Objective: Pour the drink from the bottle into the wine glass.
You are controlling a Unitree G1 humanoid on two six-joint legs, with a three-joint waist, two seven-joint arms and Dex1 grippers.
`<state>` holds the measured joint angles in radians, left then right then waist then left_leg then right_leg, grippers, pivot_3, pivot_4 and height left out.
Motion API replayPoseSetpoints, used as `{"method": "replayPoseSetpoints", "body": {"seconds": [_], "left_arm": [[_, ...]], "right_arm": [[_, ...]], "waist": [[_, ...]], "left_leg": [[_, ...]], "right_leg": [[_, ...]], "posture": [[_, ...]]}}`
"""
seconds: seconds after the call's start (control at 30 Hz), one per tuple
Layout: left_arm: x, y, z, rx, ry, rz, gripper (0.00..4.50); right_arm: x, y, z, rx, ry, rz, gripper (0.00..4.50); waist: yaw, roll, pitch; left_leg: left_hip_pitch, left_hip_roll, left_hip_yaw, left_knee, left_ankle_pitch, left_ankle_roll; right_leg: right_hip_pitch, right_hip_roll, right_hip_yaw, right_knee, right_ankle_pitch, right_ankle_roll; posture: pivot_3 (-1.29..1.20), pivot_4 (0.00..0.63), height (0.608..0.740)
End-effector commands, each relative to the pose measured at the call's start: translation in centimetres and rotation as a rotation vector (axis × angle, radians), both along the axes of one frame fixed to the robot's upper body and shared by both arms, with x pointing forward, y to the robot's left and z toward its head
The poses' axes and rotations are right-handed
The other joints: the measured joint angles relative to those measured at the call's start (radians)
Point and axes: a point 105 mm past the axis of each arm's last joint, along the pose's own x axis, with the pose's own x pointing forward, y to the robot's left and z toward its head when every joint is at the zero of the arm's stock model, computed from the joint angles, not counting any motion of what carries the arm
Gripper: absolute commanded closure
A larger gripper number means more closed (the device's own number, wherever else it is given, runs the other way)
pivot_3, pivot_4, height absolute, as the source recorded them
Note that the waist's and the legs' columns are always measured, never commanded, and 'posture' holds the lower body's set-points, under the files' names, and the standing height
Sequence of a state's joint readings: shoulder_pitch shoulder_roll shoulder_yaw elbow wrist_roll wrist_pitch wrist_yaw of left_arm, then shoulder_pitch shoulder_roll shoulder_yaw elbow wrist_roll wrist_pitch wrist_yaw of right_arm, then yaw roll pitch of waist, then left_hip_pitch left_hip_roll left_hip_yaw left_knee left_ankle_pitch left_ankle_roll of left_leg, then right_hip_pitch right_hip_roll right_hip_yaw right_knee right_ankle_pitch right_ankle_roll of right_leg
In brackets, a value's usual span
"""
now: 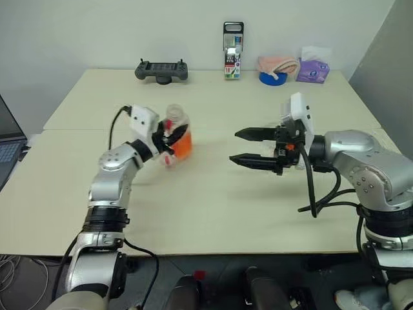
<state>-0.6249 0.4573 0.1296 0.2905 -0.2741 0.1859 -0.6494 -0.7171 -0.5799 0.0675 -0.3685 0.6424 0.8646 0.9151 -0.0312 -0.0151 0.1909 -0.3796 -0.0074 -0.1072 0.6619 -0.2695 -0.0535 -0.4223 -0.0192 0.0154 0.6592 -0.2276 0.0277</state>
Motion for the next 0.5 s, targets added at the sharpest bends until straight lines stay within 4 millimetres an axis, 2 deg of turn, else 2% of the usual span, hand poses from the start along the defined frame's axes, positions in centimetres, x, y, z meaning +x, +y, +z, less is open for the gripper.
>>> {"method": "replayPoseSetpoints", "body": {"seconds": [0.03,0.23,0.33,0.4,0.5], "left_arm": [[-0.6,3.3,2.6,-0.03,-0.098,0.118,2.82],[-1.3,7.2,2.9,-0.035,-0.103,0.241,2.82],[-1.0,9.5,3.2,-0.044,-0.104,0.306,2.82],[-0.7,9.8,3.1,-0.046,-0.101,0.311,2.82],[0.0,10.2,2.7,-0.067,-0.095,0.319,2.82]], "right_arm": [[-1.2,1.1,0.1,-0.01,-0.02,0.055,1.15],[-0.5,2.2,-0.6,-0.009,-0.018,0.016,1.15],[-0.9,3.1,-0.7,0.012,-0.004,0.048,1.15],[-0.6,3.3,-0.6,0.029,-0.005,0.033,1.15],[1.2,3.7,-0.4,0.047,-0.043,-0.073,1.15]], "waist": [[0.0,0.0,0.0],[0.0,0.0,0.0],[0.0,0.0,0.0],[0.0,0.0,0.0],[0.0,0.0,0.0]], "left_leg": [[0.0,0.0,0.0,0.0,0.0,0.0],[0.0,0.0,-0.001,-0.001,0.0,0.0],[0.0,0.0,-0.001,0.0,0.0,0.0],[0.0,0.0,-0.001,0.0,0.0,0.0],[0.0,0.0,-0.001,0.0,0.0,0.0]], "right_leg": [[0.0,0.0,0.0,0.0,0.0,0.0],[-0.001,0.0,-0.001,0.0,0.0,0.0],[0.0,0.0,-0.001,0.0,0.0,0.0],[0.0,0.0,-0.001,0.0,0.0,0.0],[0.0,0.0,-0.001,0.0,0.0,0.0]], "posture": [[0.0,0.15,0.74],[0.0,0.15,0.74],[0.0,0.15,0.74],[0.0,0.15,0.74],[0.0,0.15,0.74]]}}
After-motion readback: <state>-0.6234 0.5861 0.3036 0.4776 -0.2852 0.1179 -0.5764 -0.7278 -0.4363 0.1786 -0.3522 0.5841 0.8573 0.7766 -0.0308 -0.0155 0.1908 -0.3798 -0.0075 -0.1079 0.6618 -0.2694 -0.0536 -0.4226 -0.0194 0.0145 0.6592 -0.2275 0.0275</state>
